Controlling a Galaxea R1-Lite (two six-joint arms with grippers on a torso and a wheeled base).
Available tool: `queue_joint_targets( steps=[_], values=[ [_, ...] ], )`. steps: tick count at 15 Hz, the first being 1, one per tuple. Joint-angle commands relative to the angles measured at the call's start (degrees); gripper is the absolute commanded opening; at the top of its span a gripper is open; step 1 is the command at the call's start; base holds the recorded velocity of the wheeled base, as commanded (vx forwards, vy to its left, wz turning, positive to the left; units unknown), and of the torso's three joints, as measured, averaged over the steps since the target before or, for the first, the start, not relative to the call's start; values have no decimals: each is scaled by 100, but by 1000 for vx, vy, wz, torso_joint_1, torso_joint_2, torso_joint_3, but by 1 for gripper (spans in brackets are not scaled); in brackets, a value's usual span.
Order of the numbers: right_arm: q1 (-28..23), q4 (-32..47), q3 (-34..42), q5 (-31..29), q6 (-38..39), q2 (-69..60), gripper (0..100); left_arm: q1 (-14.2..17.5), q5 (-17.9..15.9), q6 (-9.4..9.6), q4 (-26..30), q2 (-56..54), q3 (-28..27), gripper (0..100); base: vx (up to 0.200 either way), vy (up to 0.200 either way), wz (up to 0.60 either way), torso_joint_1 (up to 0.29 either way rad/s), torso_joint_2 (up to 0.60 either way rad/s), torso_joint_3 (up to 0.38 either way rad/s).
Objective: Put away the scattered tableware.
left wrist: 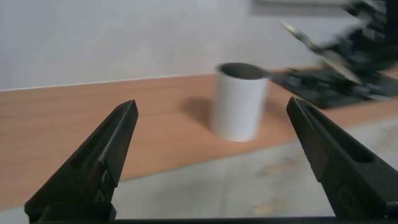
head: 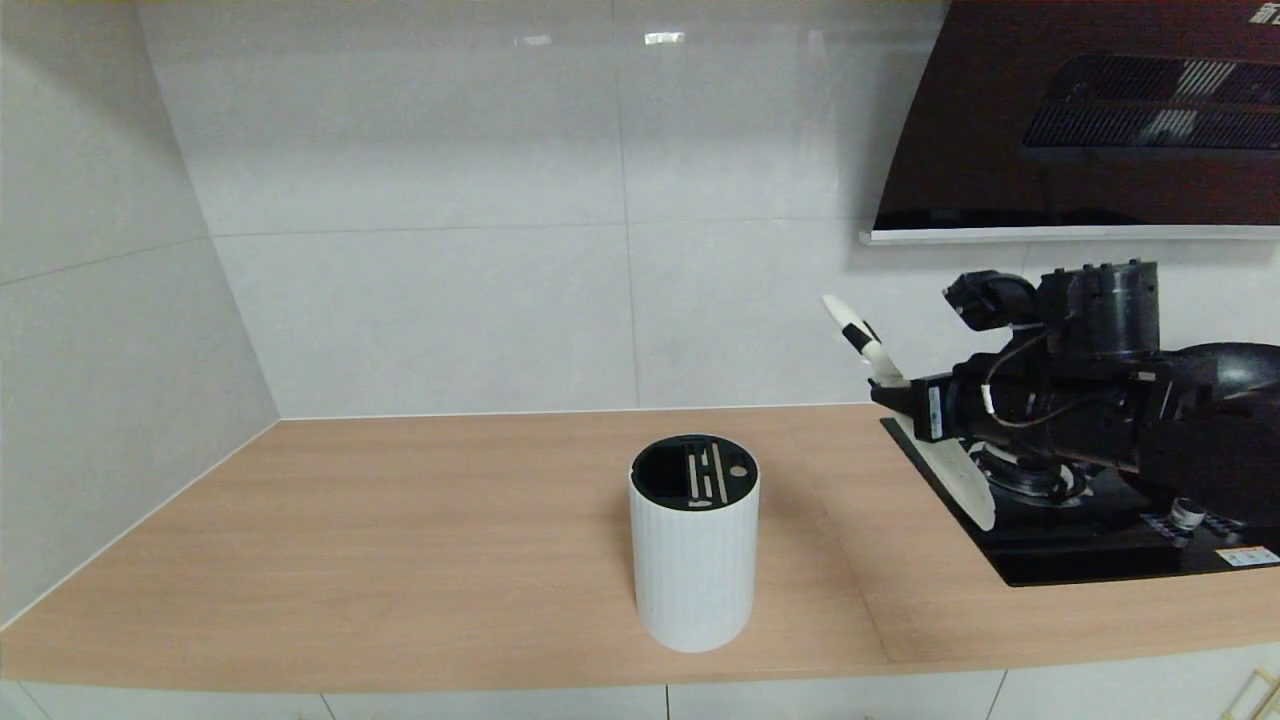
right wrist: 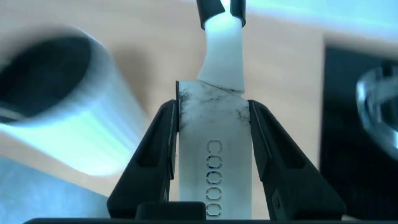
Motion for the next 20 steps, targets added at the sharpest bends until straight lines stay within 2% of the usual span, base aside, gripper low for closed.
queue_joint_targets(
  steps=[1, 2, 3, 4, 5, 6, 7, 8, 10, 11, 14, 17, 20],
  values=[
    [531, 122, -346, -117, 329, -361, 0, -448, -516, -120, -515, 3462, -1443, 100, 0, 0, 0, 0, 0, 0],
    [725, 131, -302, -204, 452, -431, 0, -756, -507, -217, -1007, 4095, -1452, 100, 0, 0, 0, 0, 0, 0],
    [777, 140, -267, -213, 469, -457, 0, -853, -498, -287, -1183, 4262, -1443, 100, 0, 0, 0, 0, 0, 0],
    [1085, 140, 58, -248, 478, -668, 0, -1187, -481, -902, -2123, 5009, -1346, 100, 0, 0, 0, 0, 0, 0],
    [1314, 131, 146, -292, 478, -739, 0, -1371, -481, -1324, -2616, 5281, -1223, 100, 0, 0, 0, 0, 0, 0],
    [1454, 131, 172, -380, 487, -783, 0, -1485, -481, -1641, -2950, 5413, -1074, 100, 0, 0, 0, 0, 0, 0],
    [1709, 131, 207, -582, 496, -809, 0, -1828, -498, -2212, -3653, 5721, -837, 100, 0, 0, 0, 0, 0, 0],
    [1876, 122, 225, -723, 566, -818, 0, -2083, -489, -2590, -4215, 5897, -696, 100, 0, 0, 0, 0, 0, 0],
    [2263, 96, 304, -943, 830, -879, 0, -2531, -498, -3460, -5367, 6143, -467, 100, 0, 0, 0, 0, 0, 0],
    [2368, 96, 313, -960, 891, -914, 0, -2575, -498, -3627, -5745, 6283, -397, 100, 0, 0, 0, 0, 0, 0],
    [2799, 105, 357, -1048, 1005, -897, 0, -2575, -445, -3689, -6896, 6907, -125, 100, 0, 0, 0, 0, 0, 0],
    [3291, 96, 454, -1066, 1155, -800, 0, -2593, -428, -3689, -7019, 6934, -107, 100, 0, 0, 0, 0, 0, 0],
    [3405, 52, 515, -1066, 1155, -783, 0, -2602, -419, -3697, -7247, 6907, -63, 100, 0, 0, 0, 0, 0, 0]
  ],
)
